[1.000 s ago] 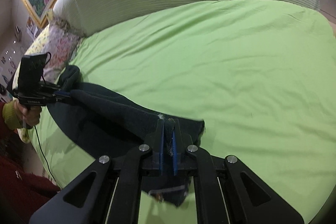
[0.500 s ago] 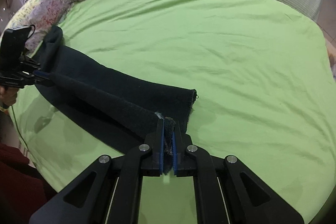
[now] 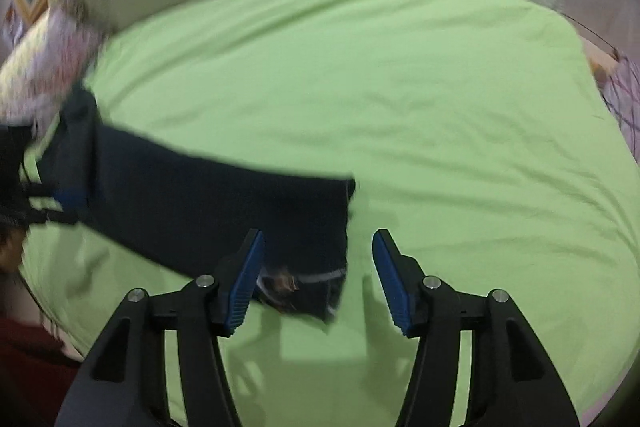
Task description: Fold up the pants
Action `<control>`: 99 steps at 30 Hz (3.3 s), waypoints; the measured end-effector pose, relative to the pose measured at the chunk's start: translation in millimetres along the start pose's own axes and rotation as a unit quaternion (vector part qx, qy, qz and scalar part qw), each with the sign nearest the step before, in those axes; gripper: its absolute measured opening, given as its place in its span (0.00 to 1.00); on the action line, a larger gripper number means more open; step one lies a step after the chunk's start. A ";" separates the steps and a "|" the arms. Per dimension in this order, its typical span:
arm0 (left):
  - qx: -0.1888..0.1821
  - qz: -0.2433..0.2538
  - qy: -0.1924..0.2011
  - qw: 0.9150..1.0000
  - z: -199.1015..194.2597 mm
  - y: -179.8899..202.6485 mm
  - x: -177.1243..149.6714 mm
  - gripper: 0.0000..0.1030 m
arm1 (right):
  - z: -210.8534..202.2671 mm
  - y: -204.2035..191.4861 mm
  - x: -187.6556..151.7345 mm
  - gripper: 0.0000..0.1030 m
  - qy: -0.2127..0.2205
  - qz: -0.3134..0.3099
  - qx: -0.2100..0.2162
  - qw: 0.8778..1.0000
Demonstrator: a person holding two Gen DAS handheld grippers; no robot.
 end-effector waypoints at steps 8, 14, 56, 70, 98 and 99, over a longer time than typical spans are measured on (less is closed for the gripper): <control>0.013 -0.145 0.032 0.989 -51.7 -60.7 13.6 0.58 | 4.3 -84.6 29.9 0.56 0.018 -0.028 0.099 0.995; 0.041 -0.241 0.052 0.968 -94.8 -115.3 43.4 0.58 | 40.1 -170.9 38.6 0.56 -0.020 -0.104 0.154 0.982; -0.033 -0.391 0.209 0.896 -166.5 -195.8 -36.4 0.04 | 83.7 -352.9 -7.6 0.06 -0.072 -0.376 0.158 0.910; -0.051 -0.423 0.192 0.884 -117.5 -222.3 -65.6 0.04 | 106.9 -362.1 -18.9 0.06 -0.100 -0.399 0.117 0.904; -0.009 -0.496 0.192 0.847 -139.4 -293.0 -91.1 0.60 | 126.7 -335.9 130.2 0.40 -0.079 -0.157 0.216 0.960; -0.009 -0.497 0.193 0.846 -139.1 -295.7 -92.8 0.60 | 136.5 -336.5 134.7 0.40 -0.091 -0.157 0.214 0.960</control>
Point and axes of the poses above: each gripper's, at about its wrist camera, not at the fingertips, and z roughly the way its jaws point, y to its right, x to its top, the point moved 8 cm from there along z, roughly the way its jaws point, and after that the axes turned 12 degrees about -y, right-handed, at the moved point
